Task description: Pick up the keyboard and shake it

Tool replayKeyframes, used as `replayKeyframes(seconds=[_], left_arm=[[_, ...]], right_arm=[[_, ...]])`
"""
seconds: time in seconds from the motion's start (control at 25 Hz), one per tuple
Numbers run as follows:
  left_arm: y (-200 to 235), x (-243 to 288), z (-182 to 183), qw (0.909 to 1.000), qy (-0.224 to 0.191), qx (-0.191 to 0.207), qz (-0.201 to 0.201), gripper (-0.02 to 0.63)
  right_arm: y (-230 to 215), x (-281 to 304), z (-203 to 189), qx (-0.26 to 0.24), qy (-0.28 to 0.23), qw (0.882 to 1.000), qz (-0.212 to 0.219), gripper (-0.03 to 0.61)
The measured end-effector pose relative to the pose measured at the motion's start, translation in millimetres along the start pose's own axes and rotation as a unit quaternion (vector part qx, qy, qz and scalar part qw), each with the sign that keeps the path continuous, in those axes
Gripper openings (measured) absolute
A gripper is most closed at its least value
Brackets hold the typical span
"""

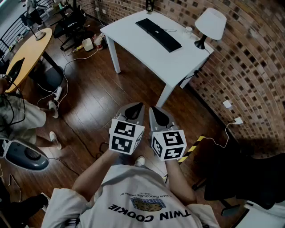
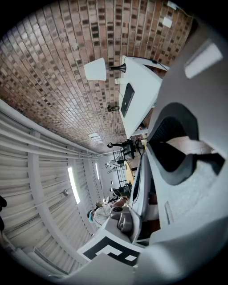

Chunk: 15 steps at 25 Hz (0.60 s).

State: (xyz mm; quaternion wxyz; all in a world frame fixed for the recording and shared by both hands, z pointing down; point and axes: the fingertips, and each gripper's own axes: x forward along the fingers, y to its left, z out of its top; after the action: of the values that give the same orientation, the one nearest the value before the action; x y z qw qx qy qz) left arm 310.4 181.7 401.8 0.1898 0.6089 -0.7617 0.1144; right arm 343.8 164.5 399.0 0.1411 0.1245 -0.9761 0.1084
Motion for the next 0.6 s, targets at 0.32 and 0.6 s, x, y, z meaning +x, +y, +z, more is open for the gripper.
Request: replayKeyframes(seconds=[0.32,0.6], left_arm=[[73.4,39.5,16.9,0.9999,-0.004,-0.010,-0.011,0.006],[164.9,63.6,37.5,0.9989,-0.007,-0.017,-0.044,0.006]], right_arm=[[-0.4,83.3,22.4,-0.005,0.010,1.000,-0.011,0.000],[21.9,175.6,51.9,-0.009,0.021,0.999,-0.030,0.000]])
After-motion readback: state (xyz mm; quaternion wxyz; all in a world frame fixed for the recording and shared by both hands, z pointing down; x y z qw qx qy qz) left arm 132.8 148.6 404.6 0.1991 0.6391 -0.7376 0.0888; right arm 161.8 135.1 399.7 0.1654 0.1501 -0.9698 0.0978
